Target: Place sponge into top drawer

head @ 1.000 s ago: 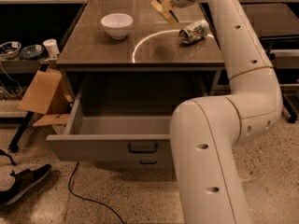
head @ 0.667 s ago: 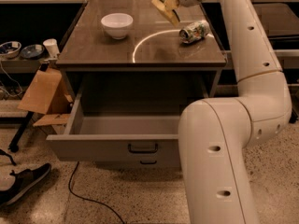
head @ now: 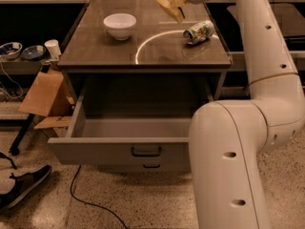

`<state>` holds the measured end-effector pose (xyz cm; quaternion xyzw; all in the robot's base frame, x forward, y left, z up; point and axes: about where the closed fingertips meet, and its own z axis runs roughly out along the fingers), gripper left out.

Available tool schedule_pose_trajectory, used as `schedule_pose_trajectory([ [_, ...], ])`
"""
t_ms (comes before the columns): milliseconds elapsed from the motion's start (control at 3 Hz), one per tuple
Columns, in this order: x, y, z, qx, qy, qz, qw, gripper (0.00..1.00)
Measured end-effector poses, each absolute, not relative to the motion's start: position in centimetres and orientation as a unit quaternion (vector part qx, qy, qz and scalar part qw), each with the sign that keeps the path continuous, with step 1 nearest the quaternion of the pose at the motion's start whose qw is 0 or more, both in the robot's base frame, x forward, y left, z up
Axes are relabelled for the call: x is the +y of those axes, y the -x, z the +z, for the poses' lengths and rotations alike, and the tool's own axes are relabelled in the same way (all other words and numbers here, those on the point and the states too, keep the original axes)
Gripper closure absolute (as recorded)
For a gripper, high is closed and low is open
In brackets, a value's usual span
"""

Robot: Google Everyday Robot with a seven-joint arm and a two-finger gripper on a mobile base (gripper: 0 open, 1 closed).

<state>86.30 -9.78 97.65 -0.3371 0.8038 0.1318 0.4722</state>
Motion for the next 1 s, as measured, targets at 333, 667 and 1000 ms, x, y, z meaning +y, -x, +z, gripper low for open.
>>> schedule_pose_trajectory([
  [333,-6.4,-85.8,99.3,0.769,0.380,0.150,0.491,1.00],
  [667,-1.3,-84.8,100.7,0.726,0.427,0.185,0.506,1.00],
  [1000,2.6,-83.5,101.9,0.687,0.465,0.215,0.515,1.00],
])
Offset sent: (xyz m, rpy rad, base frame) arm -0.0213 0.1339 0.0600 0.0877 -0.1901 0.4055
